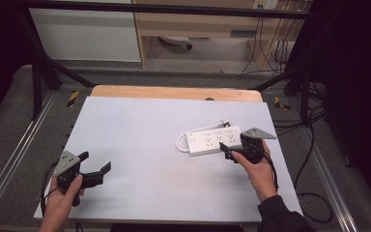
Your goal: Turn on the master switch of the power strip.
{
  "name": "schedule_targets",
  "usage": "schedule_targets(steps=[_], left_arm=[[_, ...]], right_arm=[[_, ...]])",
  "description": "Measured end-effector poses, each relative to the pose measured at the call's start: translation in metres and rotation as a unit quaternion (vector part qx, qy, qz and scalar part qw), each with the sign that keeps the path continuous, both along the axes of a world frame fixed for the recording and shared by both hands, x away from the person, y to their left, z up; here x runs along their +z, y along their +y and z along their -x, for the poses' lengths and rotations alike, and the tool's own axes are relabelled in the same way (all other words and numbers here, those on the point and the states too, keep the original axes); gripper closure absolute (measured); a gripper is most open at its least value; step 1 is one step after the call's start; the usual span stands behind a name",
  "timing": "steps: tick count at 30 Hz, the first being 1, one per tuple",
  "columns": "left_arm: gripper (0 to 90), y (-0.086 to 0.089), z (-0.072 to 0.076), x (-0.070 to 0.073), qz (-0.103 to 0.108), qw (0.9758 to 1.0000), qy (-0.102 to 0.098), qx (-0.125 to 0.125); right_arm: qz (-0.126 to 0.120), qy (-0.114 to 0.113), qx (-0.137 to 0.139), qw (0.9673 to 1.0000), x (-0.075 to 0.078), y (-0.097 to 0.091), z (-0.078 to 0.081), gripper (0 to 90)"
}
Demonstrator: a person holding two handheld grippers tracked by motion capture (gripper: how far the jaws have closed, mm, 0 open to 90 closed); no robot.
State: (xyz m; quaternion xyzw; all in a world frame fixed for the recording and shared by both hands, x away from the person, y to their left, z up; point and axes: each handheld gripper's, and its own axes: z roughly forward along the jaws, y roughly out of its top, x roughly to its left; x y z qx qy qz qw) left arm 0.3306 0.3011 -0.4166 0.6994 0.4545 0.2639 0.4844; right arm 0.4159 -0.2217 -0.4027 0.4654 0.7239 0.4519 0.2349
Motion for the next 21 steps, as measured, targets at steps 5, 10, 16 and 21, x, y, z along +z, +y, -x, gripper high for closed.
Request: schedule_targets(steps=[5,10,16,21], left_arm=[[5.4,0.0,0.0,0.0,-0.001,1.0,0.001,-0.001],[5.3,0.0,0.0,0.0,-0.002,1.0,0.0,-0.001],[5.3,0.0,0.001,0.0,-0.004,1.0,0.0,-0.002],[5.3,0.001,0.001,0.0,-0.005,1.0,-0.002,-0.001]], right_arm=[[-0.006,-0.008,0.004,0.9999,0.007,0.003,-0.006,33.7],[-0.006,-0.018,-0.006,0.9998,0.01,0.006,-0.013,48.9],[-0.007,-0.031,-0.007,0.9995,0.013,0.008,-0.016,62.9],[-0.006,-0.042,-0.005,0.9991,0.017,0.011,-0.018,71.4]])
